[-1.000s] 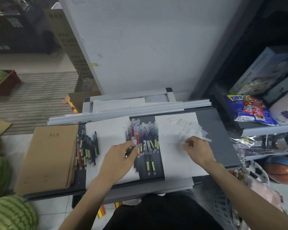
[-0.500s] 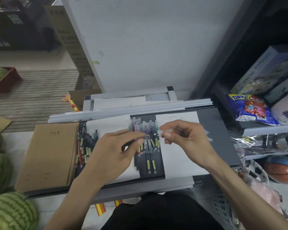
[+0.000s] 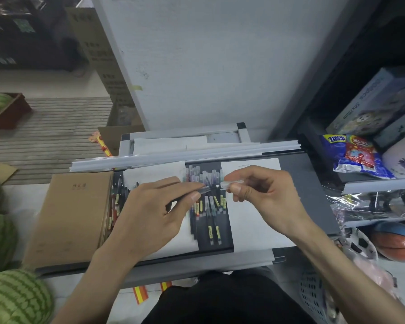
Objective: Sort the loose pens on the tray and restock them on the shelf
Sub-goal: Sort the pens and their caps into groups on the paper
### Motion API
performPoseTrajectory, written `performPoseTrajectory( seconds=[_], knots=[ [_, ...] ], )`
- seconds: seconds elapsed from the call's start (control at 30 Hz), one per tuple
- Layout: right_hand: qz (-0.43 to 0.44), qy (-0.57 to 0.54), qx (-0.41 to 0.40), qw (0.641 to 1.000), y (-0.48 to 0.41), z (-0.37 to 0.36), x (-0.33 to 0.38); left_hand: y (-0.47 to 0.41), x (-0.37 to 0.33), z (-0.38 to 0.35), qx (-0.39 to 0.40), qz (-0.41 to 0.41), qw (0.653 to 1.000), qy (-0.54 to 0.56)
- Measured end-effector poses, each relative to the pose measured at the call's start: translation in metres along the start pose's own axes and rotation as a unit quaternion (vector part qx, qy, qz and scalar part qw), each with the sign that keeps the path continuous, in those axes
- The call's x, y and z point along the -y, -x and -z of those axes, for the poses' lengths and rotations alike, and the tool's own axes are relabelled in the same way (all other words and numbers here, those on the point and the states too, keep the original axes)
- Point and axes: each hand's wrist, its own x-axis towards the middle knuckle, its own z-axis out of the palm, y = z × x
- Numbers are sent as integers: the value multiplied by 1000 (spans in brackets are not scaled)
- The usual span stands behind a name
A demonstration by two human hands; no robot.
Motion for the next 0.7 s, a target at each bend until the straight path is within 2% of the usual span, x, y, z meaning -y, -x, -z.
performPoseTrajectory(
  seconds=[0.3,0.53,0.7],
  knots=[
    [9,31,16,999,7,-19,8,1,-2,-4,21,-15,1000,-17],
    [-30,-7,-50,998,10,-40,-6,4,1,-18,2,-15,1000,-15],
    [-34,-7,-34,999,11,-45,-11,12,12,-28,0,12,1000,1]
  ],
)
